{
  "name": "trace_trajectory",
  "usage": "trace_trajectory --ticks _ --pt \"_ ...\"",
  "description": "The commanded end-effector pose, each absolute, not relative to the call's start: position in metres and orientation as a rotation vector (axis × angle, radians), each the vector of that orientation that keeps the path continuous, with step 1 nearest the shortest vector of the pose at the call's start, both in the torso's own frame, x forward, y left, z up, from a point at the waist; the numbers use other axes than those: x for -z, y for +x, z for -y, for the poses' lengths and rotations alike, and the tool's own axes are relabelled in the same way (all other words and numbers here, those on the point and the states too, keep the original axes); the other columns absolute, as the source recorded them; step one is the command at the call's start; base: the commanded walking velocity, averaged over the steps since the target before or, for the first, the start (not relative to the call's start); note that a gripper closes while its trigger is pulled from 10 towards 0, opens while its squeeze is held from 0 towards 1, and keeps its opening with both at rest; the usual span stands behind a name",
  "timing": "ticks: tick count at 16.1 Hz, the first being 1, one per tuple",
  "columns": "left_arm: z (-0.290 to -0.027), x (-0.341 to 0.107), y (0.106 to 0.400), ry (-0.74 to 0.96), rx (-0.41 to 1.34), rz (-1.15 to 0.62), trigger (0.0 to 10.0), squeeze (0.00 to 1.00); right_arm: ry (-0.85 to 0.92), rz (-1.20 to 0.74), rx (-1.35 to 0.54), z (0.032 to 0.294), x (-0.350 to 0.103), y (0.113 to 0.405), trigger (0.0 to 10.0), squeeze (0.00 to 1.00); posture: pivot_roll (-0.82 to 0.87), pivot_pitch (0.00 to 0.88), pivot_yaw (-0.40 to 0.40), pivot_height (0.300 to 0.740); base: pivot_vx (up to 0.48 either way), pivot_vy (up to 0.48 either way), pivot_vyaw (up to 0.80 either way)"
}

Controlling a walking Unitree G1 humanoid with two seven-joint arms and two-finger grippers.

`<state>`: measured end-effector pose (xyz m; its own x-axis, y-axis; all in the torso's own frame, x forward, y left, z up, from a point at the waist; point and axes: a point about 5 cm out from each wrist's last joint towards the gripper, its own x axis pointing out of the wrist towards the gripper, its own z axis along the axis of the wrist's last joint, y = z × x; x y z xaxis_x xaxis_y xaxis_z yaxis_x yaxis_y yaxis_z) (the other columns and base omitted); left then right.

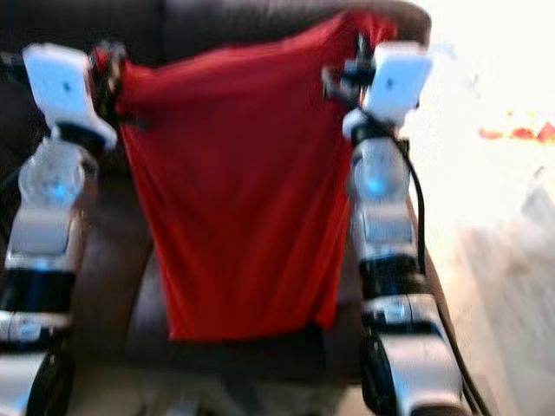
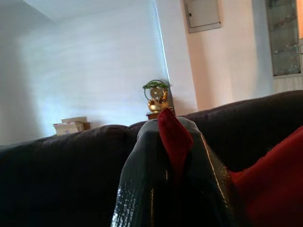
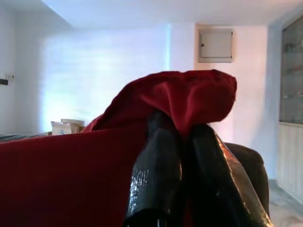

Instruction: Move the pillow to the sofa from floor

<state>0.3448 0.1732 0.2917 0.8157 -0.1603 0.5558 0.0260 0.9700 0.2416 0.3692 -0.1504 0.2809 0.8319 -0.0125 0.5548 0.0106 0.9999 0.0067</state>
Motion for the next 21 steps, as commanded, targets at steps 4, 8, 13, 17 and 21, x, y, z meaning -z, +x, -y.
trace_trajectory --ticks 4,8,13,17,21 --pt "-0.16 -0.276 0.348 0.275 0.223 0.516 10.0 0.0 0.038 0.57 0.069 0.163 -0.273 0.369 10.0 0.0 0.12 0.034 -0.048 0.74 0.175 0.0 0.0" --pt "-0.158 -0.245 0.352 0.369 0.267 0.376 10.0 0.0 0.024 0.462 0.071 0.161 -0.243 0.372 10.0 0.0 0.12 0.038 -0.048 0.74 0.0 0.0 0.0" --pt "-0.172 -0.212 0.364 0.415 0.203 0.228 10.0 0.0 0.011 0.318 0.051 0.158 -0.206 0.378 10.0 0.0 0.13 0.046 -0.054 0.74 0.0 0.0 0.0" --pt "-0.173 -0.189 0.369 0.395 0.184 0.154 10.0 0.0 -0.008 0.222 0.049 0.159 -0.176 0.373 10.0 0.0 0.12 0.054 -0.054 0.74 0.0 0.0 0.0" --pt "-0.177 -0.182 0.371 0.384 0.136 0.145 10.0 0.02 -0.02 0.188 0.046 0.159 -0.164 0.371 10.0 0.0 0.12 0.056 -0.052 0.74 0.0 0.0 0.0"
